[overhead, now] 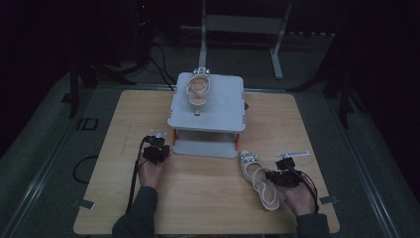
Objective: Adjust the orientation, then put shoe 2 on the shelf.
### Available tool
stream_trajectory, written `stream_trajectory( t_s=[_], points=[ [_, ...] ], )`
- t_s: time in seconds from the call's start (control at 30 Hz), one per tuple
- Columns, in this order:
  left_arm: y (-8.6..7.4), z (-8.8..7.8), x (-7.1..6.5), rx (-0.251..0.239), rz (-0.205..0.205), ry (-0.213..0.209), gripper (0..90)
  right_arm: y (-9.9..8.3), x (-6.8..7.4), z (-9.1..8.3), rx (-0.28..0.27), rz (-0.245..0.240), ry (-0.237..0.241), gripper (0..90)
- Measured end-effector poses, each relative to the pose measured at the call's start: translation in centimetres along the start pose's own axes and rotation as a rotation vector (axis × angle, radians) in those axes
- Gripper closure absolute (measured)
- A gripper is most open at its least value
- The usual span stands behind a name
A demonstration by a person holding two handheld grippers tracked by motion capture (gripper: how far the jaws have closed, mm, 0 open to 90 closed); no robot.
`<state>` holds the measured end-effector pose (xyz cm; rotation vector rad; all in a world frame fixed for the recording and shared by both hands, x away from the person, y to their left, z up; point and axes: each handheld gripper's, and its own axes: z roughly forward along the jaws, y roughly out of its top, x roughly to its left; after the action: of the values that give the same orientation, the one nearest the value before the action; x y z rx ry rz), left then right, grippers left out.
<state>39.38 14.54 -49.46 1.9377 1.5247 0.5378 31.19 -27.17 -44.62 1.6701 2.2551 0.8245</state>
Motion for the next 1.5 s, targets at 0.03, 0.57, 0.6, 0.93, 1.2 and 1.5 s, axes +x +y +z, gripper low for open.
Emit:
stream_trajectory(
  t_s=[0.03, 0.57, 0.6, 0.93, 1.2, 1.5],
  points=[
    [0.0, 0.0, -0.1, 0.001, 0.000, -0.004, 89.3, 0.0, -0.2, -0.1, -0.003, 0.005, 0.004, 83.2],
    [0.2, 0.1, -0.8, 0.010, 0.036, -0.003, 89.1, 1.5, -3.6, -1.5, -0.072, 0.113, 0.009, 83.1],
    [0.2, 0.1, -0.8, 0.009, 0.036, -0.003, 89.1, 1.7, -3.9, -1.7, -0.082, 0.123, 0.011, 83.0],
    [0.1, 0.1, -1.3, 0.011, 0.061, -0.024, 89.3, 4.3, -5.1, -3.0, -0.156, 0.145, -0.013, 83.1],
    [0.0, 0.1, -2.5, 0.007, 0.085, -0.052, 89.2, 5.8, -5.7, -3.6, -0.179, 0.179, -0.024, 83.1],
    [-0.3, -0.1, -2.3, -0.001, 0.076, -0.061, 84.0, 7.3, -6.2, -4.4, -0.214, 0.228, 0.017, 83.0]
  ],
)
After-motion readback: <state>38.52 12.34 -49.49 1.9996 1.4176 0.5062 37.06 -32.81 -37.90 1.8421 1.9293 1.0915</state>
